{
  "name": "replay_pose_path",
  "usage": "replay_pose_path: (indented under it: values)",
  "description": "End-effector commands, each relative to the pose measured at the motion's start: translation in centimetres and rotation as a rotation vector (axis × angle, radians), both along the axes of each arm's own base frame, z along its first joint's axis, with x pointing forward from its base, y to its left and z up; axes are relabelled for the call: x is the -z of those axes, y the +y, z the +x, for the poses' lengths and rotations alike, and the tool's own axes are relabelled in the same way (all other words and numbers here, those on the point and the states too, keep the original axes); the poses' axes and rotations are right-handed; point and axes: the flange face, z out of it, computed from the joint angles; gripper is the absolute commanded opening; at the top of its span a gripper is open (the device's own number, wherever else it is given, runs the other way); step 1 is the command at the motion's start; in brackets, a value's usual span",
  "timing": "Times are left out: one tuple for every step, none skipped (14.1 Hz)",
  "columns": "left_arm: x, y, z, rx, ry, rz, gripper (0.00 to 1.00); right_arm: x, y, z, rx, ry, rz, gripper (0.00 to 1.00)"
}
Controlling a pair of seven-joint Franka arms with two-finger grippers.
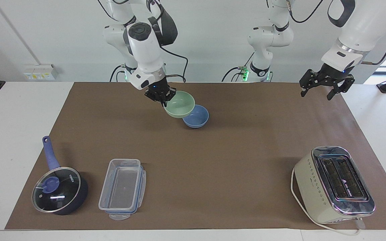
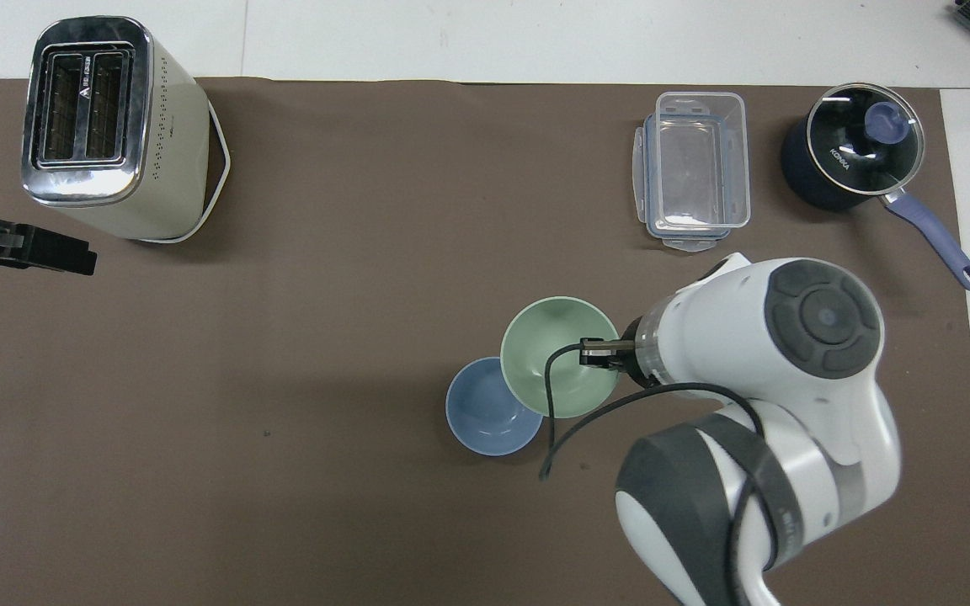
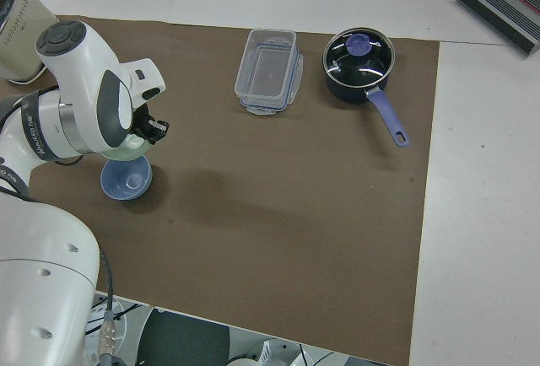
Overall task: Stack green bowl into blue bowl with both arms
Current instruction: 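Lower the green bowl into the blue bowl with the right gripper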
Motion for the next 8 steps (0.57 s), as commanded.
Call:
replay_pose_path:
  values:
    - [-0.5, 0.4, -0.1, 0.001, 0.001, 0.018, 1.00, 1.8, 1.8, -1.0, 0.027, -0.007, 0.022, 0.00]
    - [-0.5, 0.5, -0.1, 0.006, -0.001, 0.018, 1.00, 2.6, 2.6, -1.7, 0.009, 0.007, 0.015, 0.00]
    - [-0.6, 0.5, -0.1, 0.006, -0.003, 0.018, 1.00, 3.7, 3.7, -2.6, 0.002, 0.014, 0.012, 0.00]
    - [-0.5, 0.5, -0.1, 0.007, -0.001, 0.018, 1.00, 4.8, 4.4, -3.1, 0.011, 0.007, 0.018, 0.00]
    - [-0.5, 0.5, -0.1, 0.004, -0.001, 0.018, 1.00, 5.4, 4.8, -3.4, 0.012, 0.004, 0.020, 0.00]
    - [-0.5, 0.5, -0.1, 0.002, 0.005, 0.018, 1.00, 5.6, 4.9, -3.6, 0.011, 0.007, 0.019, 0.00]
    - [-0.4, 0.5, -0.2, 0.002, 0.008, 0.018, 1.00, 6.0, 4.9, -3.6, 0.014, 0.015, 0.016, 0.00]
    - [-0.5, 0.5, -0.2, 0.002, 0.007, 0.018, 1.00, 6.3, 4.9, -3.7, 0.011, 0.017, 0.015, 0.00]
